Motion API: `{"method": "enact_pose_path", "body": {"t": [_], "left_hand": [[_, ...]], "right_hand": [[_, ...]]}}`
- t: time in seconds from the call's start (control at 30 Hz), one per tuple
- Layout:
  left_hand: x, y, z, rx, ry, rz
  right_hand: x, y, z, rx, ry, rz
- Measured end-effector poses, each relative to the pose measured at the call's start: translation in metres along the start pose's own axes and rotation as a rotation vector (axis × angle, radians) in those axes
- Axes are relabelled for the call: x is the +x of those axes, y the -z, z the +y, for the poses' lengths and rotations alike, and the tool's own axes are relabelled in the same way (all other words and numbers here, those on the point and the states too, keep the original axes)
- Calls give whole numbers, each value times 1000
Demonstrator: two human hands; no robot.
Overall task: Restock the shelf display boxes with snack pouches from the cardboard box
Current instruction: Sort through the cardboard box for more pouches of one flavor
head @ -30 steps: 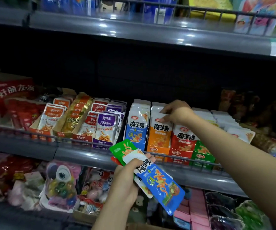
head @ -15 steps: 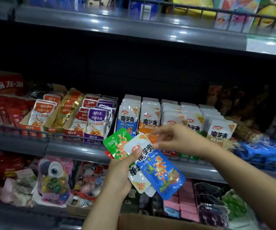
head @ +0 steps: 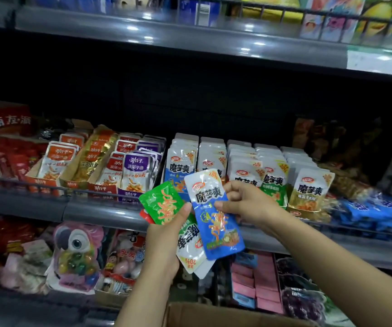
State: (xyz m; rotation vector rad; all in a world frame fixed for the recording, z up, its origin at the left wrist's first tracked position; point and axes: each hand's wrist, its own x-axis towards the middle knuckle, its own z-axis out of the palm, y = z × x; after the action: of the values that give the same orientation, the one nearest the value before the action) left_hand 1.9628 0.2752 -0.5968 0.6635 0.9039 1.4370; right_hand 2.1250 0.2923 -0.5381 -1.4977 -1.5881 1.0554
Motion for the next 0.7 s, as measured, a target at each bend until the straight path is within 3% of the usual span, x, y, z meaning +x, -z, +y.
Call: {"method": "enact_pose_path", "body": {"t": [0.23,0.37,0.53,0.7], "left_hand": [[9,18,9,-16,45,112],[12,30,14,-70,115,78],[15,39,14,14,95,113],[15,42,12,65,44,138]], "right_hand": [[58,-23,-26,79,149,254],[94,-40,-38,77,203,374],[114,-51,-38,-23,199,405],[111,-54,-28,-98,66,360]]}}
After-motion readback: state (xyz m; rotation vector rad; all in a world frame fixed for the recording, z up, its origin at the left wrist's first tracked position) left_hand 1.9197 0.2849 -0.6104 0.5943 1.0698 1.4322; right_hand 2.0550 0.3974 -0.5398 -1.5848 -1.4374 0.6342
